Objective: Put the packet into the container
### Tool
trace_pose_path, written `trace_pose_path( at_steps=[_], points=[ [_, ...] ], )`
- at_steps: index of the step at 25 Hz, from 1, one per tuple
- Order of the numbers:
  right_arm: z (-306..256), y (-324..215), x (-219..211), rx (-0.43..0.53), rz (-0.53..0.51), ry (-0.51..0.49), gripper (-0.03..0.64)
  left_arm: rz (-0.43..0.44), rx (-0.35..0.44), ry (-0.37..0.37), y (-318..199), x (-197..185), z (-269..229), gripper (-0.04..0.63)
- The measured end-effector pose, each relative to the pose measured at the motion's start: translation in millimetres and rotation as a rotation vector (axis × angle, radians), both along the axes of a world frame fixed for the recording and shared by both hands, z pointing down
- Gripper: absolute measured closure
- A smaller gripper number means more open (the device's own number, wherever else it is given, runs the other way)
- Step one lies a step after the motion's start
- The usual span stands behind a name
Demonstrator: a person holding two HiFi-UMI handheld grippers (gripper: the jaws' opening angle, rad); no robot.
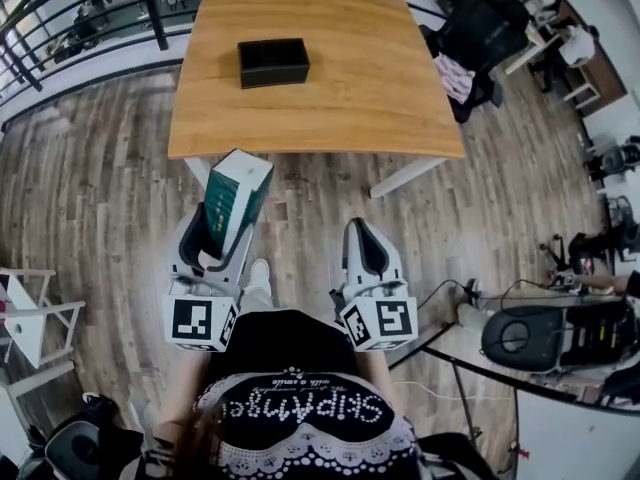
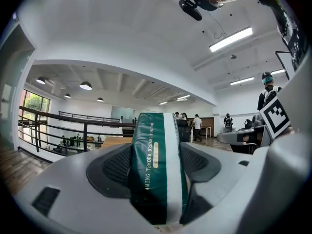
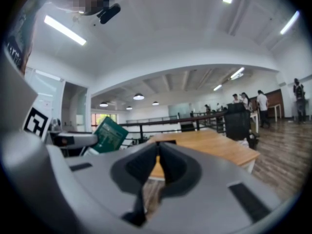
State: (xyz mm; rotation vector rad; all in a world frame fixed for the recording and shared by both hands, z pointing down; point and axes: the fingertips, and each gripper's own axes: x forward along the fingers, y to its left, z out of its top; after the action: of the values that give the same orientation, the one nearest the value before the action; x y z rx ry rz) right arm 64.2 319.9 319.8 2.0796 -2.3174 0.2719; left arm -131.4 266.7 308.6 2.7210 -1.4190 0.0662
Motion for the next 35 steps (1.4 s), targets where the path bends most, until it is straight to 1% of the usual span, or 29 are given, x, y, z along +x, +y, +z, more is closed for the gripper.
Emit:
trace_pose_path(
  at_steps=[4,7,14,20,28,35],
  points=[
    [-1.3,-25.5,-6.6,-0.009,0.027,0.001,0.575,0.021,-0.004,-0.003,-33.7,-9.4,-0.6,0.253],
    [4.3,-36.0,-8.3,-0.019,0.058,-0.002,0.575,0.036,-0.013,0.0,-49.8,-16.9,5.9,0.254],
    [14.5,-48.9,-14.1,-0.036,0.103,-0.005,0.575,0.044,-0.031,-0.015,-64.8,-39.1,20.7,0.255],
    [17.2,-64.1,-19.6,-0.048,0.094,0.0,0.575,0.018,-0.061,-0.017,-72.6,-54.7,32.3,0.255],
    [19.8,-86.9,-20.0,-0.07,0.052,0.003,0.575,-0.008,-0.076,-0.019,-87.8,-52.3,35.1,0.256],
    [28.3,-123.9,-3.0,-0.1,0.027,-0.003,0.575,-0.022,-0.096,-0.025,-119.3,-33.5,40.9,0.256]
  ],
)
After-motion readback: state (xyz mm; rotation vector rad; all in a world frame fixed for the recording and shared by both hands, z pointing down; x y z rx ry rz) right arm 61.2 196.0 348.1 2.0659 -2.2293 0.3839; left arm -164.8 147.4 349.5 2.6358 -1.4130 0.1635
